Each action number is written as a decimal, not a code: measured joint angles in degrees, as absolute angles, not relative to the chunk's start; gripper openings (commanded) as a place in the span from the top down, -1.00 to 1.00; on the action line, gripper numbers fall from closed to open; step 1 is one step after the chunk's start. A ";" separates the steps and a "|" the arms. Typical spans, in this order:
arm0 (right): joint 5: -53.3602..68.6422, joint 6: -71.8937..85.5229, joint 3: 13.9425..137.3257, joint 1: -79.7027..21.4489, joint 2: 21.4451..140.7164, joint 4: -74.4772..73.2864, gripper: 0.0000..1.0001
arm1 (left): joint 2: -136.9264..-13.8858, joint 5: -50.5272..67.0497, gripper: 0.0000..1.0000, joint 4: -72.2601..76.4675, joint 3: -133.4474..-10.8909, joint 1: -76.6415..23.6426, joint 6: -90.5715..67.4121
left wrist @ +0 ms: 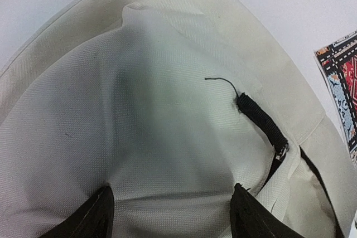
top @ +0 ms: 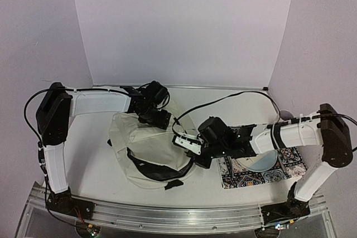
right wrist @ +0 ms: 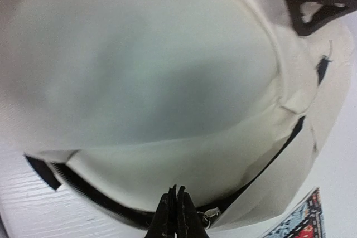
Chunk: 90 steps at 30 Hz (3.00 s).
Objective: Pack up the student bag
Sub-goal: Zip the student bag into the largest pocket of the bag, then pick up the largest pocket of the bag from the student bag.
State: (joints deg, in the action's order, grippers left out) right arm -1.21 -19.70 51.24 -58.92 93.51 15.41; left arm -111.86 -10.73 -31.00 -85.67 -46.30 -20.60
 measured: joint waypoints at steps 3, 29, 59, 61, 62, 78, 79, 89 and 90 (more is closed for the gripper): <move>1.02 -16.00 49.41 -61.86 92.10 13.57 1.00 | -113.14 -11.35 -0.44 -31.00 -87.03 -46.30 -21.59; 7.80 3.40 48.34 -51.25 80.60 12.23 -0.16 | -102.82 -18.93 -0.54 -30.64 -79.88 -55.46 -25.77; 12.08 26.28 54.28 -43.09 100.42 19.92 -0.43 | -105.73 -14.68 -0.27 -30.58 -75.61 -79.99 -53.28; 13.47 27.12 54.28 -43.09 101.88 20.69 -0.41 | -106.53 -14.12 -0.26 -30.55 -75.61 -80.38 -54.08; 14.20 27.47 54.28 -43.09 102.62 21.11 -0.39 | -106.96 -13.78 -0.26 -30.55 -75.61 -80.47 -54.23; 20.39 29.96 58.12 -43.02 108.81 23.35 0.20 | -109.80 -15.31 0.49 -30.49 -75.61 -80.46 -56.50; 20.37 30.01 58.13 -42.99 108.81 23.40 0.28 | -109.80 -15.39 0.64 -30.49 -75.61 -80.44 -56.61; 19.87 29.22 60.53 -41.76 109.73 22.26 1.00 | -109.57 -15.93 1.00 -30.15 -74.41 -80.44 -57.14; 19.86 28.98 61.01 -41.43 109.73 21.76 1.00 | -109.44 -16.19 1.00 -30.08 -73.98 -80.42 -57.12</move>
